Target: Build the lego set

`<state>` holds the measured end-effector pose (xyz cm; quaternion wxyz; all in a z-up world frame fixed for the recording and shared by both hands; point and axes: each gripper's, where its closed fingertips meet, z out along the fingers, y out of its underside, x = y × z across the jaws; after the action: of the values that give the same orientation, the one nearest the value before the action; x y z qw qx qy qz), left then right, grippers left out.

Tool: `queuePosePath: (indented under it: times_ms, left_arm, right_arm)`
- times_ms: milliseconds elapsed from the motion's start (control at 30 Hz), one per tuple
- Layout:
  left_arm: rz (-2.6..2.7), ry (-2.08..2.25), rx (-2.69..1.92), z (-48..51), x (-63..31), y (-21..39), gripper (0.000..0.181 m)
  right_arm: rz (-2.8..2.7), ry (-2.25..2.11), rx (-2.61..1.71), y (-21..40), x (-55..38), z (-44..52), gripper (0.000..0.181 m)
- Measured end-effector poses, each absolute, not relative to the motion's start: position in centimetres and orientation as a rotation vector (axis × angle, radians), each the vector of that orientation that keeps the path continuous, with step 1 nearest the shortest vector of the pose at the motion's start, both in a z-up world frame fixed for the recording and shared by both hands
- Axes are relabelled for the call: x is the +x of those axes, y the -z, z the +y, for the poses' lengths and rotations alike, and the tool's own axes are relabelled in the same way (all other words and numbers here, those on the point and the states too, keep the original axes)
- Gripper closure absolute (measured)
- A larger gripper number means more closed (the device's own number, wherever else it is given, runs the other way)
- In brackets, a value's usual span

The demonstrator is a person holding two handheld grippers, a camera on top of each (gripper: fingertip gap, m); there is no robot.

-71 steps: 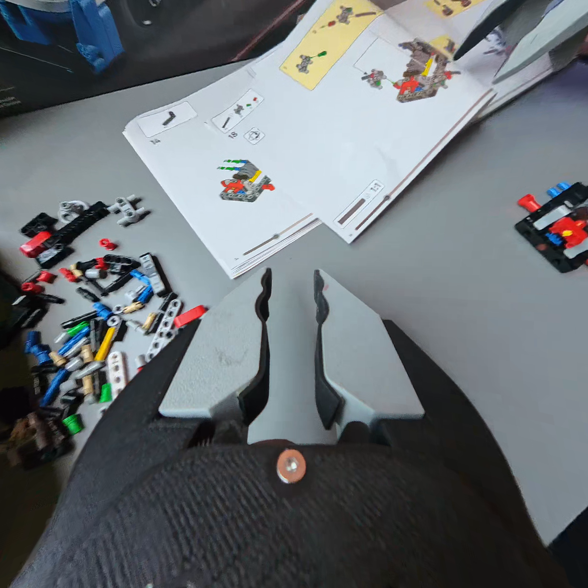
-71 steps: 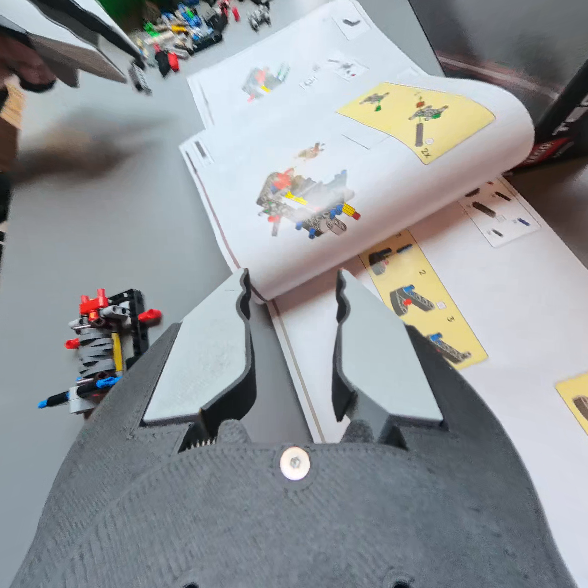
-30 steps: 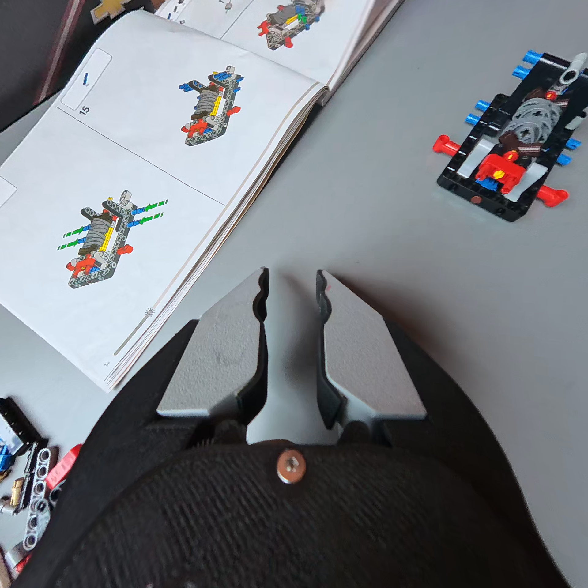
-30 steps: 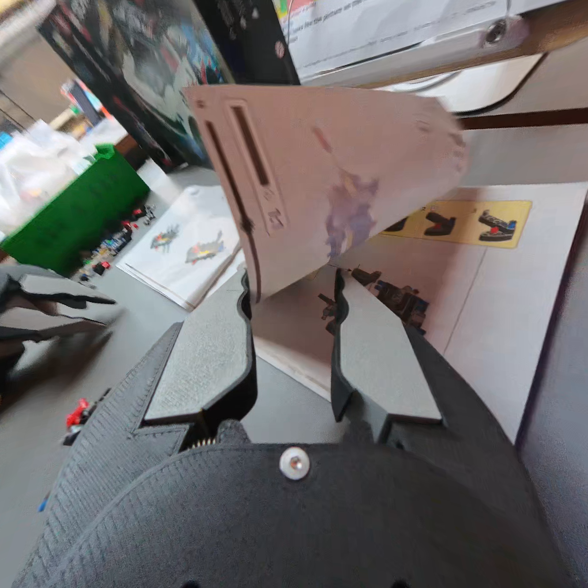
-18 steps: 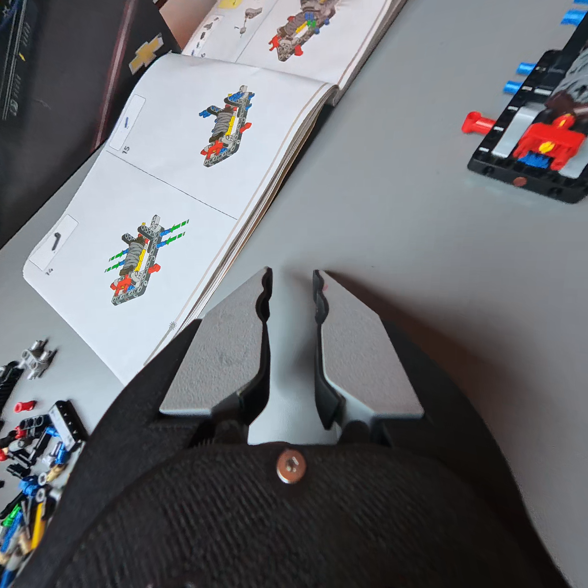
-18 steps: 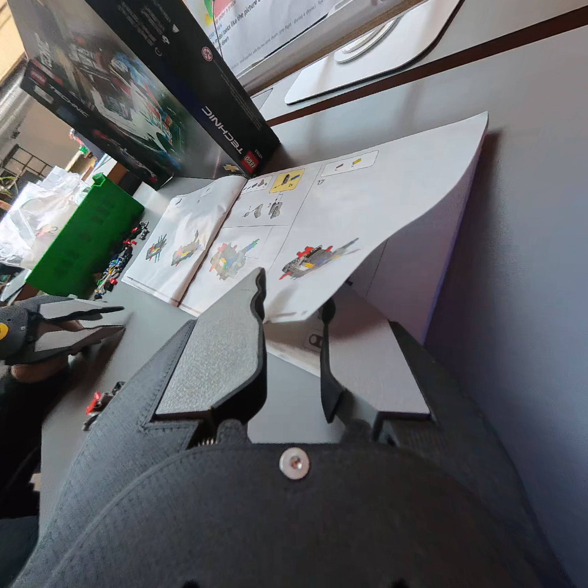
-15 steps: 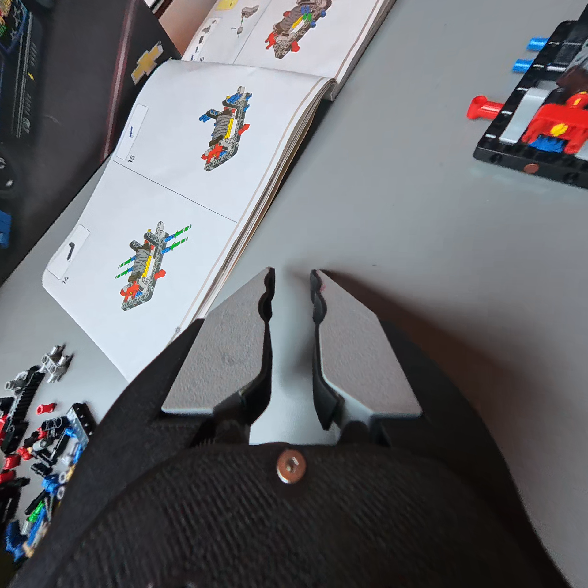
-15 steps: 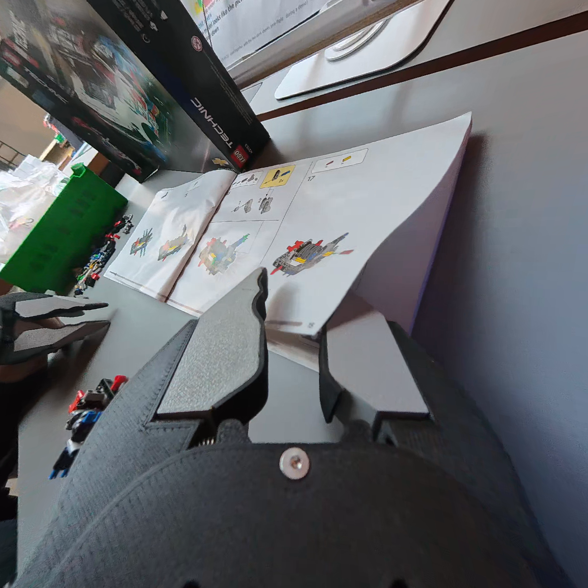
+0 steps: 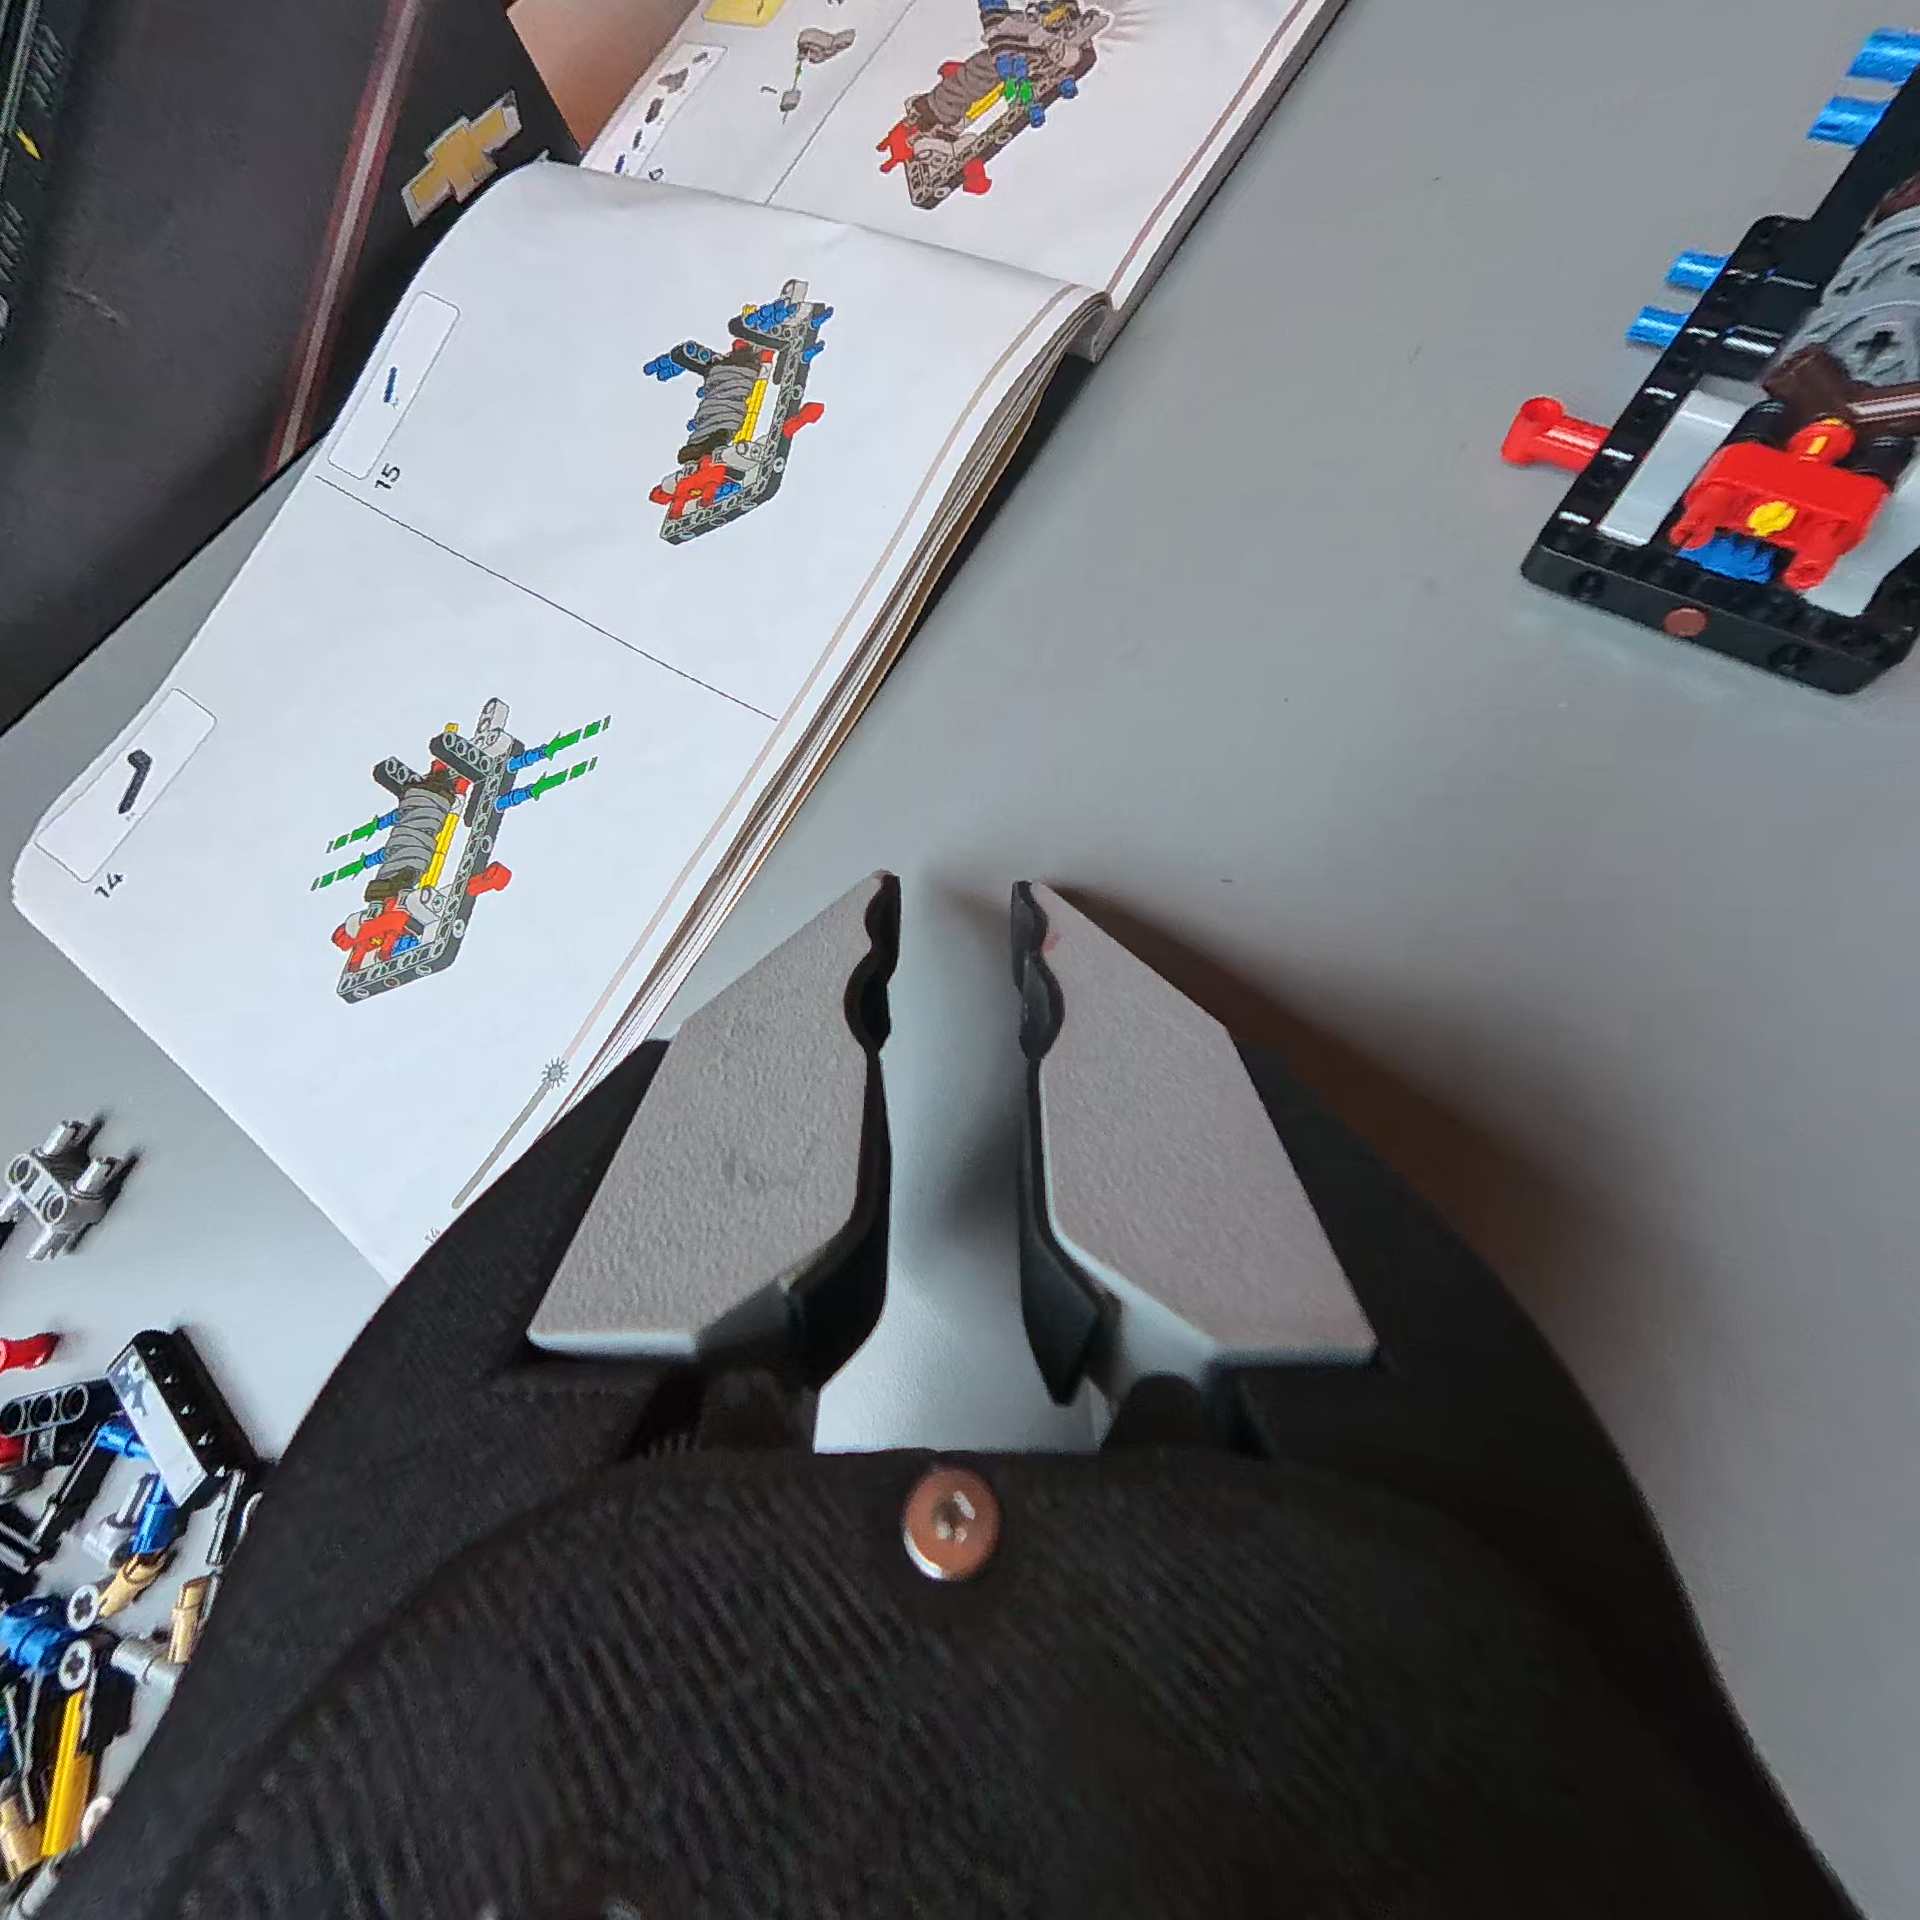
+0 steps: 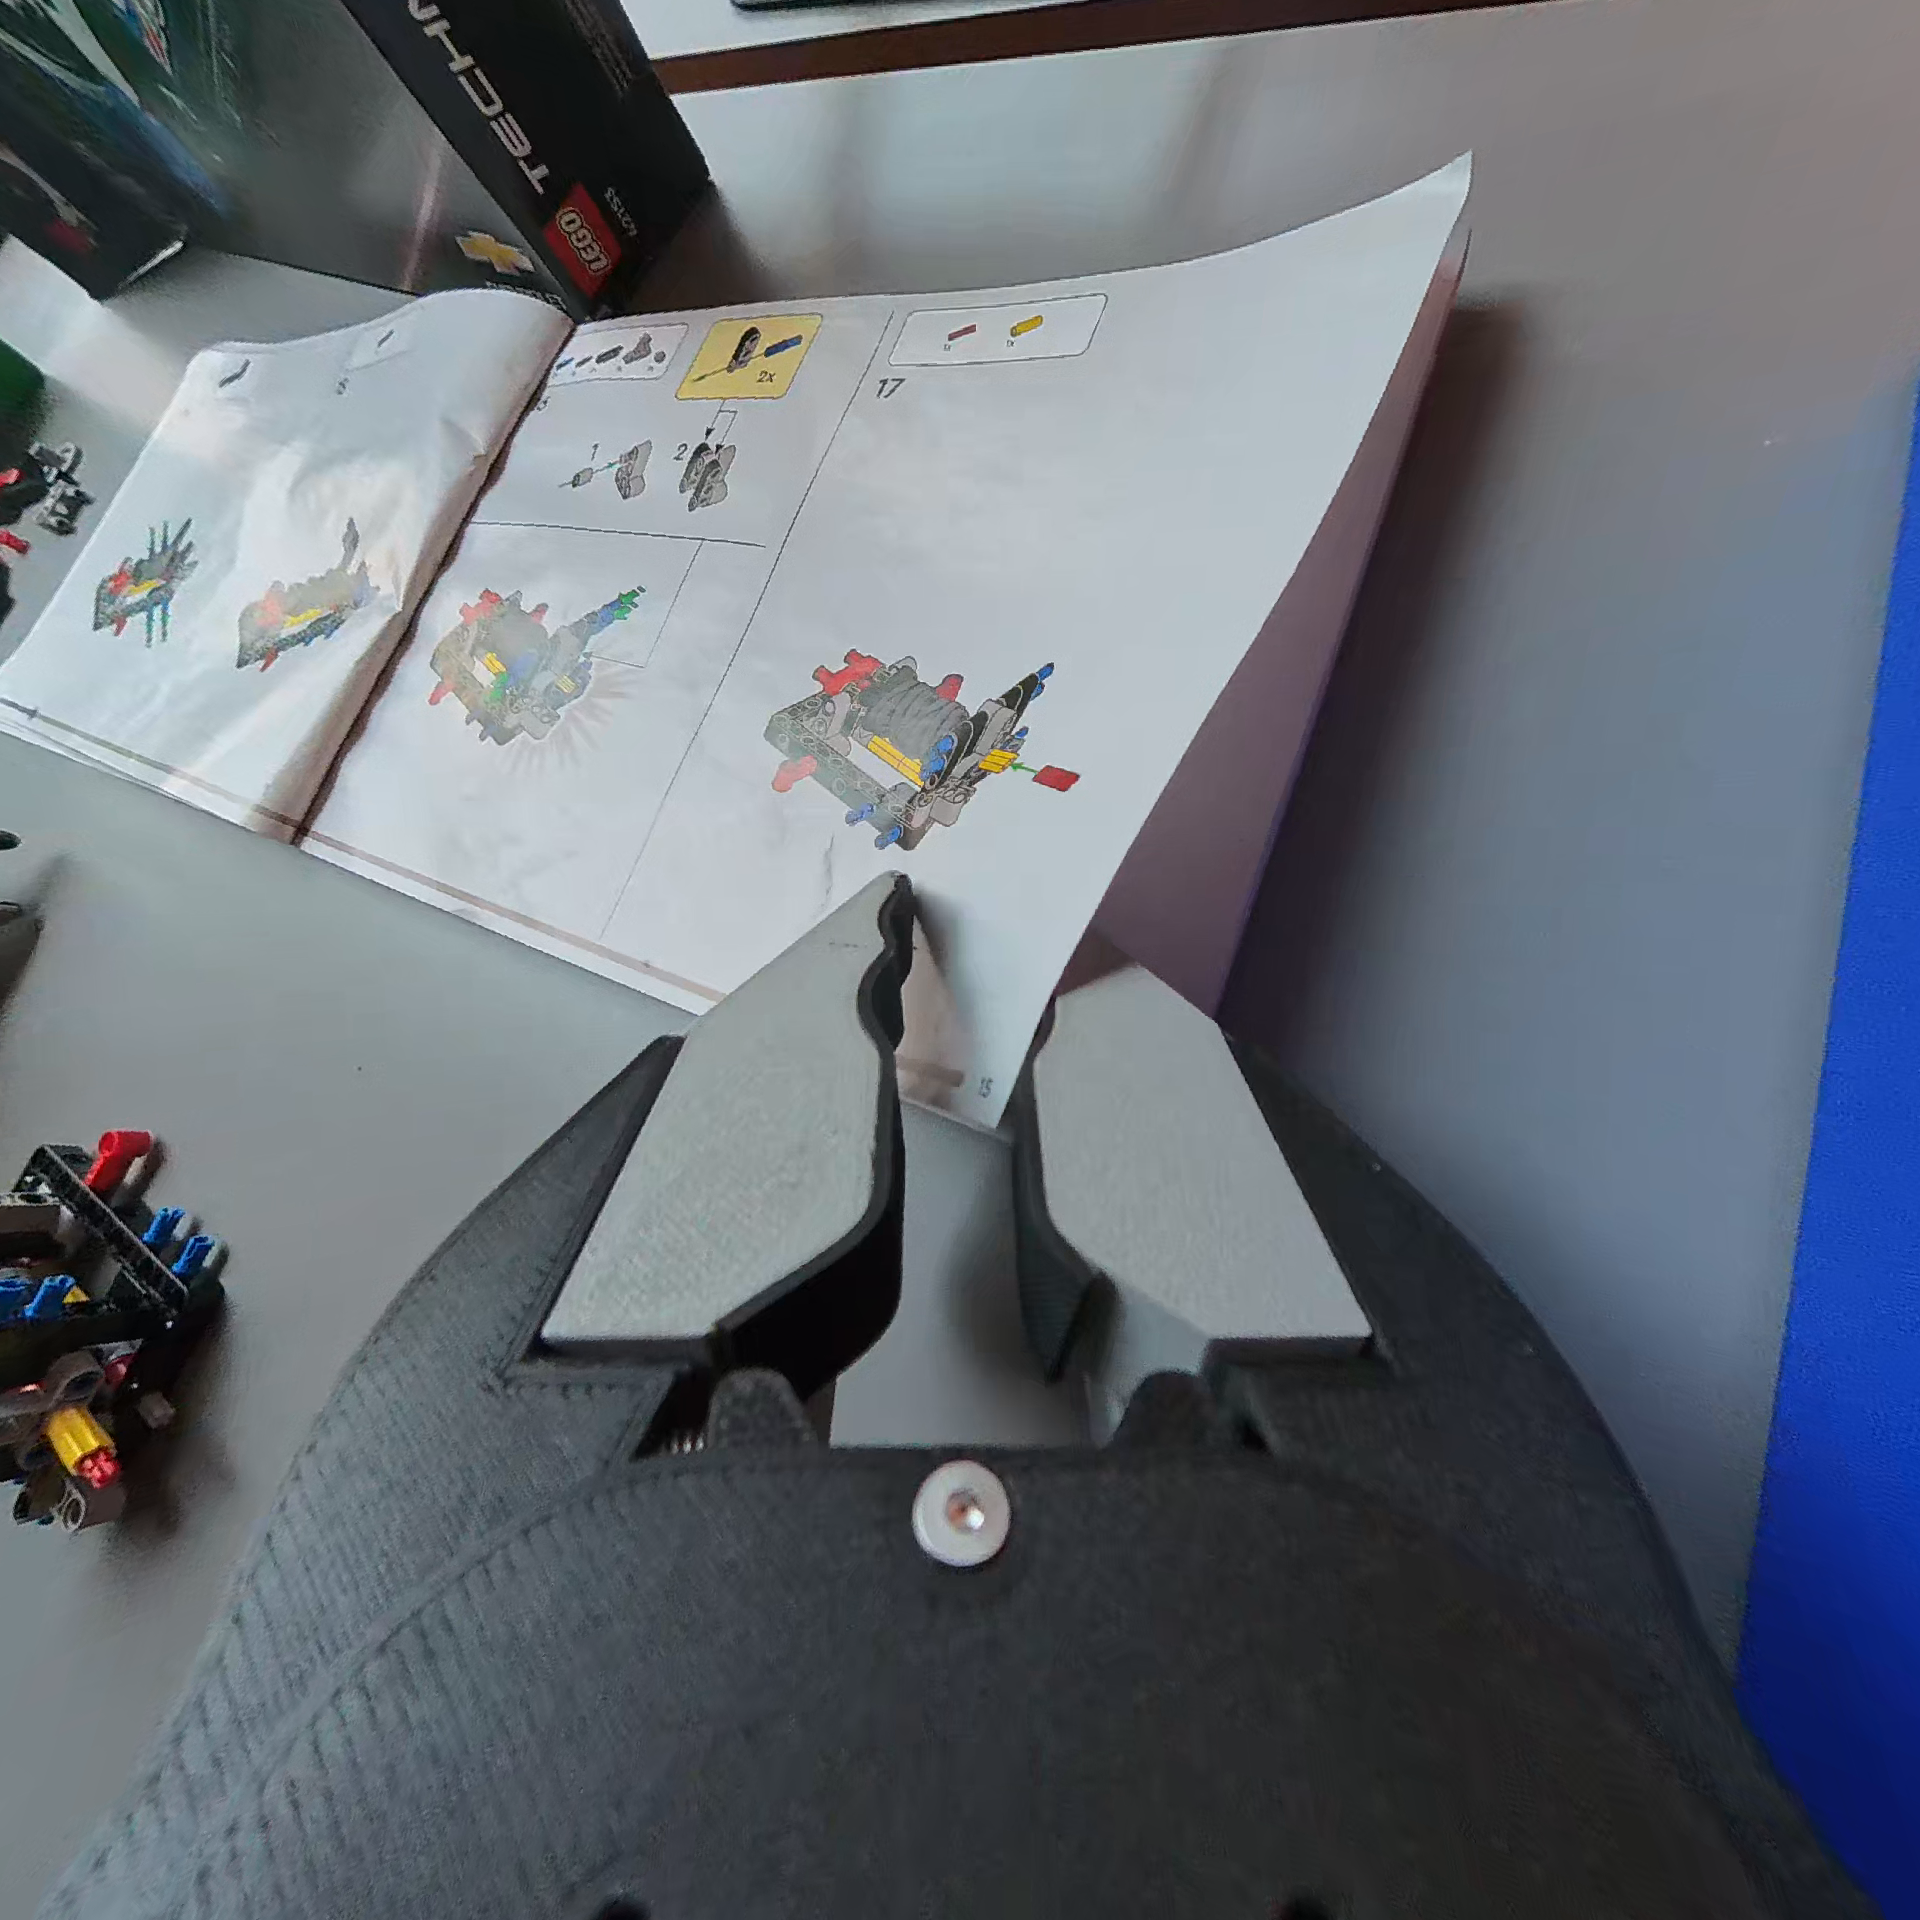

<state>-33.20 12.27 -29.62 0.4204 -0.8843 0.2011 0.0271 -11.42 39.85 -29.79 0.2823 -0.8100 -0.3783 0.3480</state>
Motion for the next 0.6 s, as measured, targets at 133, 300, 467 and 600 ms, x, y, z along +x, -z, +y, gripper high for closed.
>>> queuePosePath:
  times_ms: [133,300,467,600]
  left_arm:
    - [0.513,-0.075,-2.215,12.3,-33.1,29.7,0.163]
    - [0.503,-0.091,-2.212,12.5,-33.3,29.6,0.164]
    - [0.519,-0.11,-2.205,12.7,-33.3,29.6,0.167]
    - [0.506,-0.123,-2.178,12.9,-33.5,29.1,0.168]
  right_arm:
    - [-1.036,-0.886,-2.157,29.8,-11.4,39.8,0.169]
    - [-1.146,-0.975,-1.99,26.1,-13.8,37.9,0.181]
    - [-1.468,-1.056,-1.792,19.9,-22.2,32.6,0.181]
    - [-1.846,-1.259,-1.765,19.8,-32.4,24.5,0.181]
